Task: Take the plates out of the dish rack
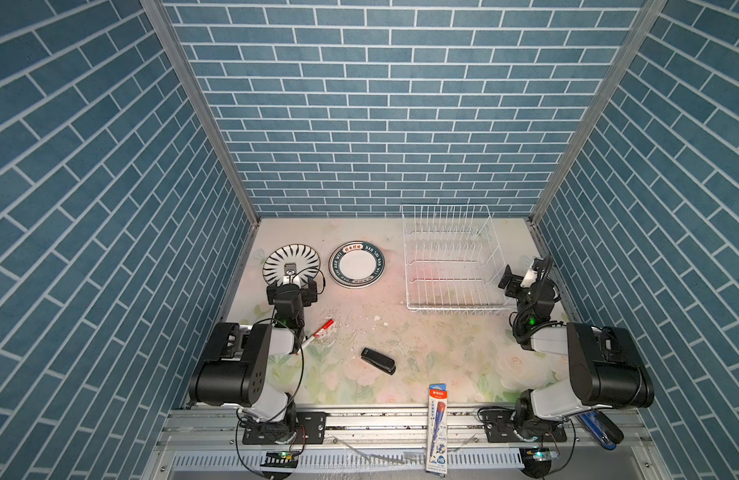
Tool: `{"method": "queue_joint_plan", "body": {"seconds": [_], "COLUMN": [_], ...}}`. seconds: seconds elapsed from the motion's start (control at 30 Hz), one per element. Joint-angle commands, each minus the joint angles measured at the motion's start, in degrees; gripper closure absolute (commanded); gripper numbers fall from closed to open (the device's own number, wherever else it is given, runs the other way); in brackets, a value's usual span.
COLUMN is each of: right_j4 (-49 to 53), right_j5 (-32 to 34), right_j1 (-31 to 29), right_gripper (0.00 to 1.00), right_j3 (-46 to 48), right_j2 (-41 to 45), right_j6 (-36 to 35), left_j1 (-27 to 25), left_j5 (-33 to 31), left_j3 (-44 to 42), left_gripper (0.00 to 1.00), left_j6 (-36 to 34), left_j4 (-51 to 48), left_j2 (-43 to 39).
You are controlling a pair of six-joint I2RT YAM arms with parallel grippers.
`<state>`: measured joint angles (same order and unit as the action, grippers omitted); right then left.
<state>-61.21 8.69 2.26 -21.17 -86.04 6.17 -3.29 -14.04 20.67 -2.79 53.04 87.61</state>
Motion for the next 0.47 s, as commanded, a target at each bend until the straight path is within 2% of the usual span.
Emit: {"method": "queue_joint_plan", "body": {"seconds": [0.0, 0.43], "right_j4": [8.3, 8.9], "right_j5": [1.1, 0.4], "right_j1": [-0.2, -0.2], "right_gripper": [0.01, 0.01], "right_j3": [0.4, 0.2], "right_j2": [-2.1, -2.1], "right_j6": [-0.8, -1.1], "left_j1": [0.2, 0.2], "left_j5": [0.5, 0.4], "left_j3": [0.4, 0.2], "left_gripper": [0.00, 0.00], "left_j6": [1.0, 1.0], "left_j4": [-1.6, -1.1], "left_j2": [-0.2, -0.2]}}
